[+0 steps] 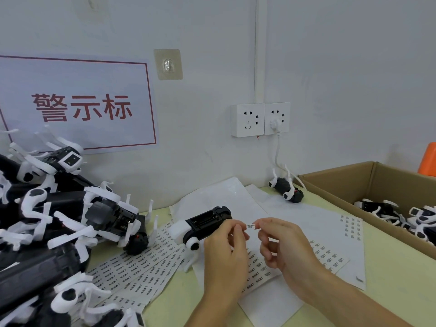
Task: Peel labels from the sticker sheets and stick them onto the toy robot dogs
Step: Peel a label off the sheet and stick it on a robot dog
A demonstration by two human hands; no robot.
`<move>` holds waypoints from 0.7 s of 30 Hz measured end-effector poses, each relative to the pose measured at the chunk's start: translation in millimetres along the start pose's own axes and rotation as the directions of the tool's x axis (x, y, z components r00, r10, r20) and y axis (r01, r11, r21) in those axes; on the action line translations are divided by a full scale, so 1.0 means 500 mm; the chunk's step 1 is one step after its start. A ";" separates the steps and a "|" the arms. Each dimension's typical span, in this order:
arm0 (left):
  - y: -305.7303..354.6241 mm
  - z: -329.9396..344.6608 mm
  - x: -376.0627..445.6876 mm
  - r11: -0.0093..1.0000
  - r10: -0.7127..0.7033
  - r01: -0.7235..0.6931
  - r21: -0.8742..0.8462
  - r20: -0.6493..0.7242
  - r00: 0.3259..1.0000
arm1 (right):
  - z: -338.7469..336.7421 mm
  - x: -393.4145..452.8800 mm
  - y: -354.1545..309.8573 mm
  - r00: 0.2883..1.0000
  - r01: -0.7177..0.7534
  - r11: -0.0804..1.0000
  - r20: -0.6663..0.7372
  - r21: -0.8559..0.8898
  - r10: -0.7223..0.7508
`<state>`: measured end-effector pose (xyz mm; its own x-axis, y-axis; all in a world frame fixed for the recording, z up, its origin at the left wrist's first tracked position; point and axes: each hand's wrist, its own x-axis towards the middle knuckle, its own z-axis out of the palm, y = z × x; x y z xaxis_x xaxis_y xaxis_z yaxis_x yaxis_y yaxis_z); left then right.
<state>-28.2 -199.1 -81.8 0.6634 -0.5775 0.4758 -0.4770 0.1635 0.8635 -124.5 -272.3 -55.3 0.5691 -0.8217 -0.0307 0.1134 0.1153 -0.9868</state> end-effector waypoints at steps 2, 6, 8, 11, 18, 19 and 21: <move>0.002 0.000 0.000 1.000 0.009 -0.009 -0.011 -0.006 1.000 | 0.000 0.001 0.002 1.000 -0.004 1.000 0.004 -0.006 0.004; 0.011 -0.002 -0.008 0.987 0.146 -0.140 0.073 -0.091 0.985 | -0.002 0.002 0.004 1.000 0.022 1.000 -0.011 -0.021 -0.022; 0.031 -0.005 -0.009 0.963 0.243 -0.225 0.150 -0.110 0.964 | -0.004 0.003 0.006 0.997 0.070 0.994 -0.039 -0.085 -0.074; 0.074 -0.015 0.006 0.883 0.365 -0.327 0.336 -0.056 0.929 | -0.005 0.003 0.009 0.988 0.133 0.972 -0.054 -0.195 -0.146; 0.077 -0.074 0.057 0.444 -0.118 -0.172 0.879 0.248 0.962 | -0.007 0.010 0.026 0.972 0.206 0.924 -0.045 -0.321 -0.232; 0.070 -0.079 0.059 0.389 -0.170 -0.183 0.903 0.265 0.949 | -0.008 0.011 0.028 0.970 0.212 0.921 -0.040 -0.327 -0.238; 0.063 -0.091 0.064 0.314 -0.160 -0.205 0.927 0.264 0.951 | -0.009 0.013 0.031 0.967 0.225 0.912 -0.034 -0.342 -0.252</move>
<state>4.4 -175.9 -31.8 0.5550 -0.7869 0.2699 -0.8201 -0.5719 0.0188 -122.8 -278.3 -71.4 0.4939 -0.8429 0.2134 -0.0472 -0.2711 -0.9614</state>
